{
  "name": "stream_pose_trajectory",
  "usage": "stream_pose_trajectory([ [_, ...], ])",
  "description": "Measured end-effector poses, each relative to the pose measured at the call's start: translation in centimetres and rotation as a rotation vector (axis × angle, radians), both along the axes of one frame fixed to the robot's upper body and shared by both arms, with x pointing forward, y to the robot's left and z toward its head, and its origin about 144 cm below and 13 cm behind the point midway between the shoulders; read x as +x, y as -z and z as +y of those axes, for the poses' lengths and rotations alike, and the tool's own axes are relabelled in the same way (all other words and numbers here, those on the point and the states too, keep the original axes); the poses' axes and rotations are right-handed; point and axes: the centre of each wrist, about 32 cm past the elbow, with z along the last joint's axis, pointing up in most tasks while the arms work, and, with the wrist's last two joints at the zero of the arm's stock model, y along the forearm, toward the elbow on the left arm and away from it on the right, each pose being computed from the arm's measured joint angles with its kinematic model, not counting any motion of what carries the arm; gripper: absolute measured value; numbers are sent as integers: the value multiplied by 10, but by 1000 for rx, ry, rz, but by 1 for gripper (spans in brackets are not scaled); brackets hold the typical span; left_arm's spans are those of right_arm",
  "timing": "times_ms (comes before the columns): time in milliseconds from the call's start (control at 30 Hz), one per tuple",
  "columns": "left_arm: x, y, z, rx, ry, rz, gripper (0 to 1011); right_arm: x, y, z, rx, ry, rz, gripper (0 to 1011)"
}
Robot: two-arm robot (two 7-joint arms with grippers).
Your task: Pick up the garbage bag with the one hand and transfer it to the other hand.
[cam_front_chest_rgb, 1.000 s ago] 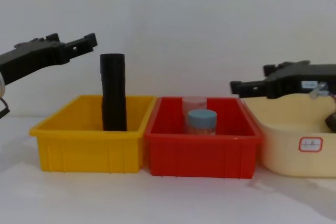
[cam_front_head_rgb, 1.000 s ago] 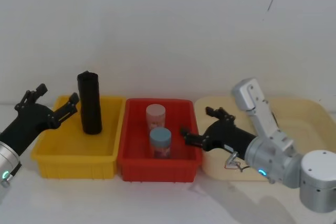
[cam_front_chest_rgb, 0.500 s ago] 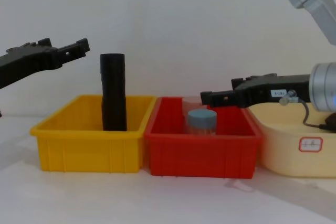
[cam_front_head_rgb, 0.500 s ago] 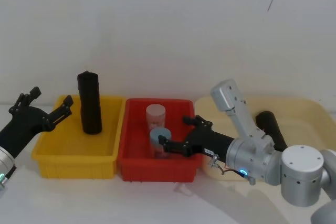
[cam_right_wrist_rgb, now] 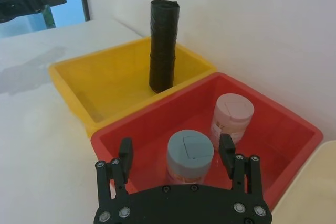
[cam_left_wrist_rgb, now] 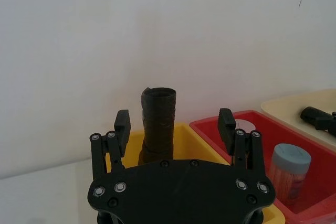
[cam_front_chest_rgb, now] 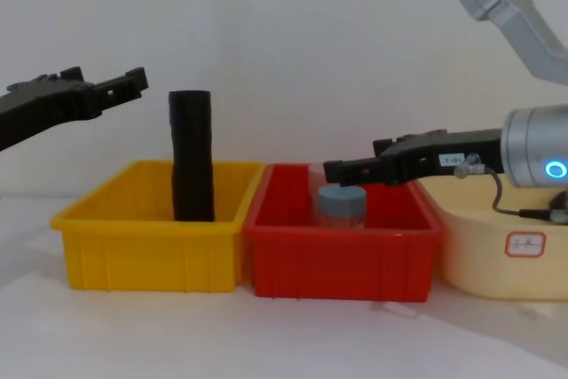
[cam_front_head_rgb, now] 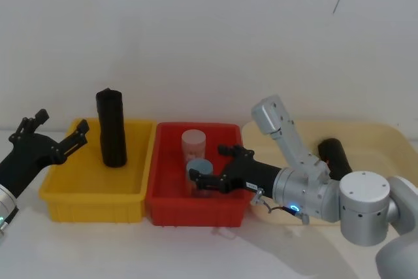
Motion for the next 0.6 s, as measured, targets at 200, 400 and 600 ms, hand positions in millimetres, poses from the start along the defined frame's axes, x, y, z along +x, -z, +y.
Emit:
stream_pose_trajectory([
  [200, 0, 0, 0, 1, -1, 0, 1000, 7, 3, 2, -15, -6, 8, 1000],
  [400, 0, 0, 1, 1, -3, 1, 1000, 14, 6, 3, -26, -3, 12, 1000],
  [600, 0, 0, 1, 1, -3, 1, 1000, 19, 9, 3, -32, 2, 14, 1000],
])
